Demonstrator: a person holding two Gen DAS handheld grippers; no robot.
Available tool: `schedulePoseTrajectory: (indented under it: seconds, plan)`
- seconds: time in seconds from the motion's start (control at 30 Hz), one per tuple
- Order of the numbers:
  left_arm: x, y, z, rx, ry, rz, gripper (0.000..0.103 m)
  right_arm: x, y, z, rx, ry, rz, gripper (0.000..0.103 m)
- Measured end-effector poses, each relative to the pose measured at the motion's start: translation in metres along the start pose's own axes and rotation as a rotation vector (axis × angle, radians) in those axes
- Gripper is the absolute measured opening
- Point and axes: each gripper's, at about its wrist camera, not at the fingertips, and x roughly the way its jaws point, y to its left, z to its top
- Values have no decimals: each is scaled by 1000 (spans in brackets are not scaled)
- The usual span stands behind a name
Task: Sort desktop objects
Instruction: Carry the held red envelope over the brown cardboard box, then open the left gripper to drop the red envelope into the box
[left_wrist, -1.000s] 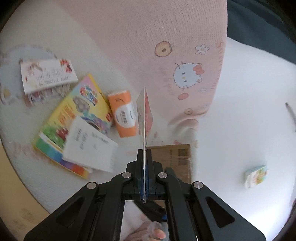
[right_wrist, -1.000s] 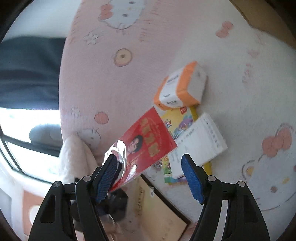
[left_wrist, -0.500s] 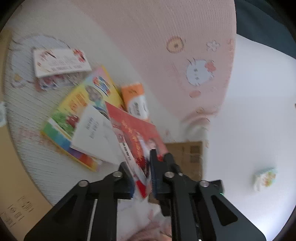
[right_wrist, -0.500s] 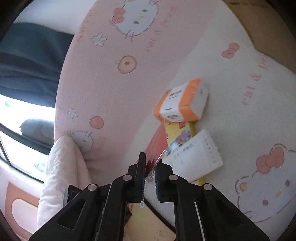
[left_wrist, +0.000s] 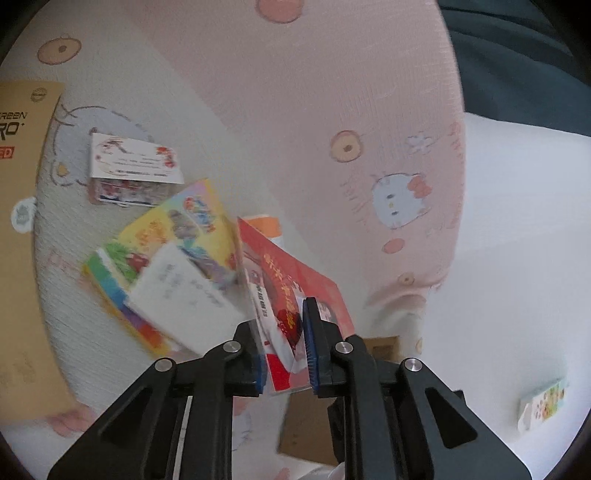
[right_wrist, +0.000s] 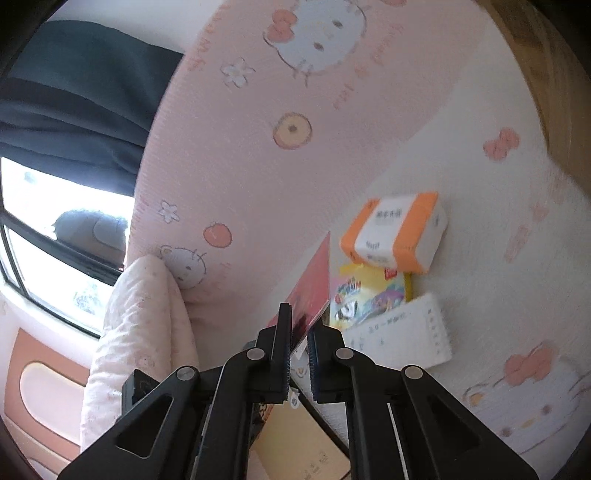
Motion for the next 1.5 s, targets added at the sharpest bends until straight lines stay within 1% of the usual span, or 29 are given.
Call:
schedulePoseTrajectory:
  seconds: [0.1, 0.17, 0.27, 0.33, 0.43, 0.57, 0.63, 0.67, 0.83, 0.93, 1.0, 1.13, 1.27, 1.43, 1.47, 1.5]
  plan:
    - [5, -31, -16, 23, -26, -27, 14, -26, 3, 19, -28, -34, -4, 5]
    - [13, -54, -27, 38, -28, -54, 14, -54, 1, 39, -28, -70, 1, 5]
    - [32, -91, -46, 66, -4, -84, 14, -93, -1, 65, -51, -124, -20, 5]
    - [44, -119, -59, 106, 20, -93, 14, -125, -3, 84, -71, -163, -47, 5]
    - [60, -157, -81, 174, 51, -89, 14, -159, -6, 104, -88, -206, -85, 5]
    - [90, -206, -117, 272, 110, -49, 14, -205, -16, 131, -98, -237, -191, 6]
    - [107, -222, -135, 290, 150, -29, 14, -222, -24, 142, -91, -240, -242, 6]
    - [117, -227, -143, 292, 168, -17, 14, -233, -32, 150, -85, -235, -278, 7]
    - [158, -250, -184, 311, 231, 65, 14, -260, -64, 171, -60, -199, -376, 7]
    - [182, -262, -208, 367, 252, 130, 14, -269, -84, 184, -66, -159, -435, 8]
    - [195, -267, -219, 381, 270, 155, 14, -274, -96, 193, -76, -136, -470, 9]
    - [224, -267, -235, 369, 325, 181, 15, -284, -115, 208, -91, -97, -531, 9]
    - [253, -261, -250, 365, 372, 228, 16, -280, -141, 221, -86, -28, -595, 10]
    - [292, -251, -270, 448, 420, 345, 18, -264, -176, 230, -78, 66, -673, 11]
    - [298, -249, -273, 454, 425, 360, 18, -260, -183, 231, -71, 88, -682, 11]
    - [300, -249, -272, 448, 432, 359, 18, -256, -189, 233, -64, 109, -691, 11]
